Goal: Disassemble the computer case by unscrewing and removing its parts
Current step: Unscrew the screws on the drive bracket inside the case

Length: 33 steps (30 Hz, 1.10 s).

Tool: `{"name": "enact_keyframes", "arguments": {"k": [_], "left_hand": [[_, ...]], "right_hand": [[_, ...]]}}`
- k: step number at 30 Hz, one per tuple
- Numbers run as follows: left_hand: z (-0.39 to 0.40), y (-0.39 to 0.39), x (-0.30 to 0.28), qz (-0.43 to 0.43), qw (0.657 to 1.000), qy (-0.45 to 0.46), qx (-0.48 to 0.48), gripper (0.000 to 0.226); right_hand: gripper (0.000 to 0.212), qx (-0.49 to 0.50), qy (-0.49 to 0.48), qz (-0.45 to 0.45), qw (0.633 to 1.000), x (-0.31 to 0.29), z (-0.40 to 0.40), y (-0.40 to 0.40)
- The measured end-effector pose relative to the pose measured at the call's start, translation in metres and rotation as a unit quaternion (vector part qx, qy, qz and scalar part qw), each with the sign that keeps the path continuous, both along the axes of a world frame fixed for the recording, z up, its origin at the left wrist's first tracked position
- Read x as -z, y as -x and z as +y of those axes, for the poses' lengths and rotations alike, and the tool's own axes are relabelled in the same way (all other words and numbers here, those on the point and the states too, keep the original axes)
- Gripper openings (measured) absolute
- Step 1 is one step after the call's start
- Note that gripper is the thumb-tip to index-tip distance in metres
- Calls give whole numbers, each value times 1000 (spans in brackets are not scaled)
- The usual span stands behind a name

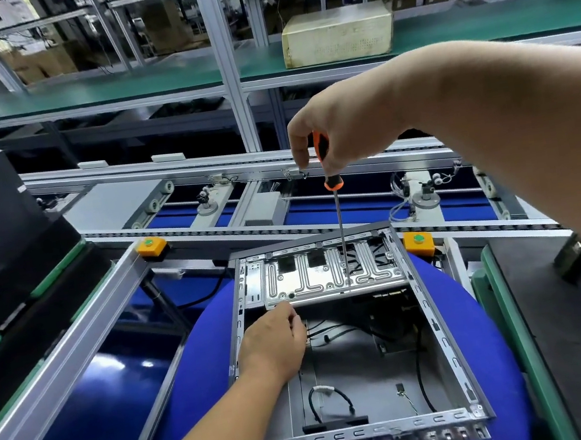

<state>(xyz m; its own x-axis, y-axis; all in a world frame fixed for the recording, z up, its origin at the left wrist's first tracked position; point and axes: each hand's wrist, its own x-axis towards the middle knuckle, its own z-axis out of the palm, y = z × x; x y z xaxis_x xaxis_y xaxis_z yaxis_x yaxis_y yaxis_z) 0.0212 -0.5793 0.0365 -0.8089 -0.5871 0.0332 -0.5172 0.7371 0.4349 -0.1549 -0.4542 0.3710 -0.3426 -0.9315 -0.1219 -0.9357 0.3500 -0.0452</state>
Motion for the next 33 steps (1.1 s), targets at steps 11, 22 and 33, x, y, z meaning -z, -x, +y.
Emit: {"name": "enact_keyframes", "arguments": {"k": [11,22,33], "left_hand": [[-1,0,1,0,1000,4,-1,16],[-2,0,4,-4,1000,-1,-6,16],[-1,0,2,-8,1000,-1,-6,15]], "right_hand": [[23,48,27,104,993,8,0,13],[20,33,8,14,999,2,5,3],[50,81,5,122,989,11,-8,11]]}}
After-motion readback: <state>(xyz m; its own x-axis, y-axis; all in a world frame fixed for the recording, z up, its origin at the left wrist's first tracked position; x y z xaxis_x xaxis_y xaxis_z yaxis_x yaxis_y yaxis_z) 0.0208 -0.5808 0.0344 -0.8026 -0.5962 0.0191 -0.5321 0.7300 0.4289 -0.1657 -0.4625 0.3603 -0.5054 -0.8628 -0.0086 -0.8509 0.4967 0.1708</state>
